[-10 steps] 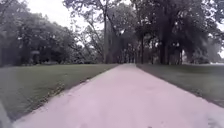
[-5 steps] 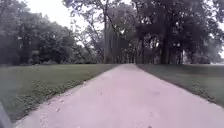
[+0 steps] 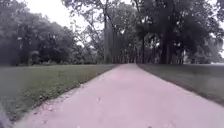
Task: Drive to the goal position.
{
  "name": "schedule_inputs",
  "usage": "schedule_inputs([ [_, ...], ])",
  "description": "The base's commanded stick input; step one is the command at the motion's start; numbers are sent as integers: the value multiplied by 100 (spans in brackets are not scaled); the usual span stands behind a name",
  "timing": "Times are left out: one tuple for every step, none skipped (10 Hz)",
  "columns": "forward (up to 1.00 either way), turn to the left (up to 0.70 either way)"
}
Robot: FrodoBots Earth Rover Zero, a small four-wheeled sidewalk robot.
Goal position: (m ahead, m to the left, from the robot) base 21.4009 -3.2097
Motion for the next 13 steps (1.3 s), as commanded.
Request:
schedule_inputs([
  [70,0],
  [70,0],
  [70,0],
  [70,0],
  [70,0],
  [70,0],
  [70,0],
  [70,0],
  [70,0],
  [70,0],
  [70,0],
  [70,0],
  [70,0],
])
